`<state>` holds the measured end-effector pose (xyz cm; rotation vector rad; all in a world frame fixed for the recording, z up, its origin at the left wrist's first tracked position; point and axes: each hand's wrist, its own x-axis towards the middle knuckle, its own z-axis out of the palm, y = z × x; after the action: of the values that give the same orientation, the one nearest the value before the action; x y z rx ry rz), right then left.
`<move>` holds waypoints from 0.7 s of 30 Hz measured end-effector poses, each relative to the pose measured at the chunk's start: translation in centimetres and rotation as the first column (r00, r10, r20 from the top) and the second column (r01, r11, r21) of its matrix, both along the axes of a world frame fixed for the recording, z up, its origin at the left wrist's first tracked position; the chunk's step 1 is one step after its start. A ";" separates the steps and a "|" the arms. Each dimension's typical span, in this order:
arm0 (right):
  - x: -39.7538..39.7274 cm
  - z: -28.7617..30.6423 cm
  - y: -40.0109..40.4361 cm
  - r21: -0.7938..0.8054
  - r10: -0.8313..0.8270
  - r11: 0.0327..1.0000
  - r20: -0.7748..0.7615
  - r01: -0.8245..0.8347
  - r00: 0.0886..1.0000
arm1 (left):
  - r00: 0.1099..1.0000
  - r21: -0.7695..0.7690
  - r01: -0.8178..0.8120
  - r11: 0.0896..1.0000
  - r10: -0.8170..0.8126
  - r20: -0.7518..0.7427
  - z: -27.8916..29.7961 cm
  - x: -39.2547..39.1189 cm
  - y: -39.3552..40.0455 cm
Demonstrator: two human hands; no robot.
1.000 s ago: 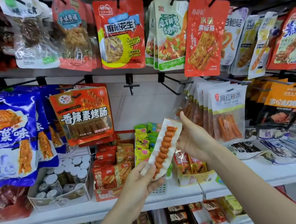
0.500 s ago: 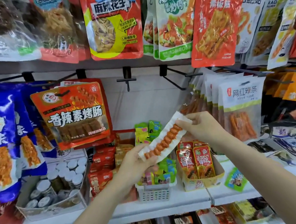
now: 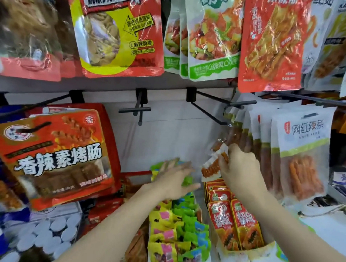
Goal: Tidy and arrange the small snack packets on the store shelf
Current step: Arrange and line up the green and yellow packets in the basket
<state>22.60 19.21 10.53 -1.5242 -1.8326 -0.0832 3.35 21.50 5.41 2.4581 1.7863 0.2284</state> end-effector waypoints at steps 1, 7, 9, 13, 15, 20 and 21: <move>-0.3 -0.4 0.4 -0.014 -0.006 1.000 0.004 0.006 1.000 | 0.998 -0.057 0.009 0.998 -0.012 -0.058 -0.4 -0.2 0.3; -1.9 -1.9 2.1 -0.070 0.011 0.998 -0.014 -0.012 1.000 | 1.000 -0.124 0.007 0.992 -0.006 0.009 -2.7 -3.1 0.5; -2.6 -2.0 2.3 -0.096 0.014 0.995 -0.018 -0.015 1.000 | 0.997 -0.097 0.009 0.995 -0.002 0.071 -3.2 -3.8 0.1; -3.6 -1.6 2.9 -0.124 0.019 0.992 -0.025 -0.022 1.000 | 0.996 -0.073 0.016 0.997 -0.010 0.086 -3.7 -4.2 -0.2; -4.0 -1.5 3.4 -0.161 0.016 0.987 -0.008 -0.017 1.000 | 0.996 -0.058 0.009 0.998 -0.004 0.089 -3.7 -4.1 -0.3; -6.1 -2.5 5.7 -0.294 0.035 0.956 0.122 0.002 0.992 | 0.995 -0.040 0.001 0.999 0.003 0.098 -4.1 -4.2 -0.5; -6.6 -2.9 6.2 -0.314 0.034 0.949 0.136 0.011 0.990 | 0.995 -0.042 0.000 0.999 0.004 0.101 -4.1 -4.3 -0.5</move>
<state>15.99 25.44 7.62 -1.7630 -2.0407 0.1172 -0.90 21.01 1.27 2.3711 1.7347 0.3063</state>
